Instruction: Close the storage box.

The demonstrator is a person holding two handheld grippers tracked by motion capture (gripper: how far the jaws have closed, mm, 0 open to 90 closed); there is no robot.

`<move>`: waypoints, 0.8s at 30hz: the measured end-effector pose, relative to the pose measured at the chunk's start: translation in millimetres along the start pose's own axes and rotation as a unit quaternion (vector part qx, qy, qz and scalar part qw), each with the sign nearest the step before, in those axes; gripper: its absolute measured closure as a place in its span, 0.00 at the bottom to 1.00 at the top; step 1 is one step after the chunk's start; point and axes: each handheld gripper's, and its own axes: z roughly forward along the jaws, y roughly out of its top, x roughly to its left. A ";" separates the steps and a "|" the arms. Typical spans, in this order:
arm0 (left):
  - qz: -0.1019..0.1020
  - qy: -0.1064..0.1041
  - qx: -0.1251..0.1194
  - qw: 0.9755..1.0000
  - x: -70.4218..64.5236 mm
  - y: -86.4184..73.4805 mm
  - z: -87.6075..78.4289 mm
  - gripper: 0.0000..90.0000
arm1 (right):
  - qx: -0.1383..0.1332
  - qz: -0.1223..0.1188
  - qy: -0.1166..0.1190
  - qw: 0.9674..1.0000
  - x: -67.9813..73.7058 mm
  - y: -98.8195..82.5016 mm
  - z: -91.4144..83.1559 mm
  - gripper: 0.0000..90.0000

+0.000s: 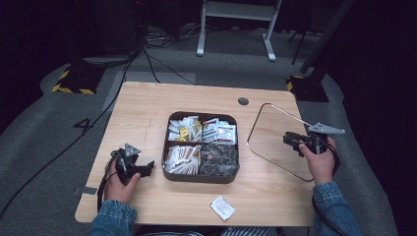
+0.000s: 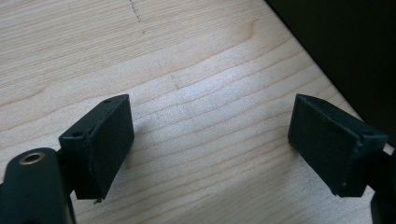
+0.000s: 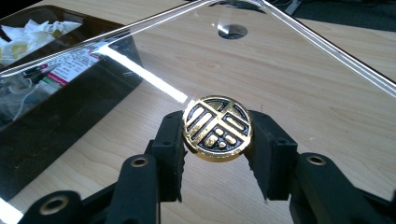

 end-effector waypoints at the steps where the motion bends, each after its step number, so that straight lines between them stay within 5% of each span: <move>1: 0.000 0.000 0.000 1.000 0.0 0.0 0.0 0.16 | -0.001 0.000 0.001 1.000 1.8 1.3 -0.8 0.66; 9: 0.000 0.000 0.000 1.000 -0.1 0.0 0.0 0.16 | 0.005 -0.015 0.020 1.000 15.8 17.6 -2.9 0.66; 24: 0.000 -0.001 0.000 1.000 0.1 0.2 0.1 0.16 | 0.016 -0.056 0.074 0.995 65.1 61.7 5.1 0.66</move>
